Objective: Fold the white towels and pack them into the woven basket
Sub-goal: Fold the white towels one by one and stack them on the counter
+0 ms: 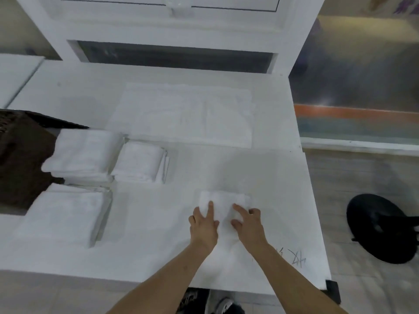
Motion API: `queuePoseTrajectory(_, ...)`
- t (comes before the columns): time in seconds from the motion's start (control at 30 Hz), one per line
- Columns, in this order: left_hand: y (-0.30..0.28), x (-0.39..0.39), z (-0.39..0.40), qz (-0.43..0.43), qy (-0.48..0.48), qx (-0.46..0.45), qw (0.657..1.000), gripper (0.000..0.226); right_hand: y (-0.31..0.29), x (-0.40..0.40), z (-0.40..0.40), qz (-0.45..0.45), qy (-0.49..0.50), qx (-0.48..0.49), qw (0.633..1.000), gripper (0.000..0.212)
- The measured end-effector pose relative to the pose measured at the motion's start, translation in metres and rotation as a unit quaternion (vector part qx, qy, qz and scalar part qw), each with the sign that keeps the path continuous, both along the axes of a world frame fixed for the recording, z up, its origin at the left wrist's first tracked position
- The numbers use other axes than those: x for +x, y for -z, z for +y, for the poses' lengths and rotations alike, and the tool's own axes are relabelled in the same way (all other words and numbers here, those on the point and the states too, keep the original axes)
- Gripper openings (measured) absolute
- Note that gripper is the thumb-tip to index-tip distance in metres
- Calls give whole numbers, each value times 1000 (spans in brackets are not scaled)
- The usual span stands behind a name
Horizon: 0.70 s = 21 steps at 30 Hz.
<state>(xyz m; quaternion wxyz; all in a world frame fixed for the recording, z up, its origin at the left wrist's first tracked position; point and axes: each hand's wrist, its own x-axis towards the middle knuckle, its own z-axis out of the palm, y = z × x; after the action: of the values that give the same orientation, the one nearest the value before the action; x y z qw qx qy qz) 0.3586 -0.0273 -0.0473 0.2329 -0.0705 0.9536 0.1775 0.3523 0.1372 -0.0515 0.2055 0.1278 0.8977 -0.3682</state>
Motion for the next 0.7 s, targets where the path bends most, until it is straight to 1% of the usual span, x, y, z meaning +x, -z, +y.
queuePoseTrajectory(0.1, -1, 16, -7, -14, -37, 33, 999, 60, -8, 14, 0, -10, 0, -44, 999, 48)
queuePoseTrajectory(0.2, -2, 35, -21, -13, -77, 81, 994, 56, -15, 32, -2, -17, -5, -57, 998, 48)
queuePoseTrajectory(0.33, -31, 67, -50, 21, -117, 153, 981, 52, -37, 59, -21, -2, -38, -80, 996, 49)
queuePoseTrajectory(0.4, -48, 80, -70, 46, -133, 173, 975, 52, -50, 69, -38, 15, -49, -99, 994, 48)
queuePoseTrajectory(0.5, -69, 92, -105, 81, -167, 178, 966, 53, -70, 74, -74, 34, -66, -117, 990, 47)
queuePoseTrajectory(0.6, -90, 104, -145, 121, -192, 198, 954, 53, -87, 74, -115, 50, -93, -134, 985, 48)
queuePoseTrajectory(0.7, -103, 110, -190, 149, -212, 208, 943, 53, -100, 73, -163, 65, -97, -151, 982, 48)
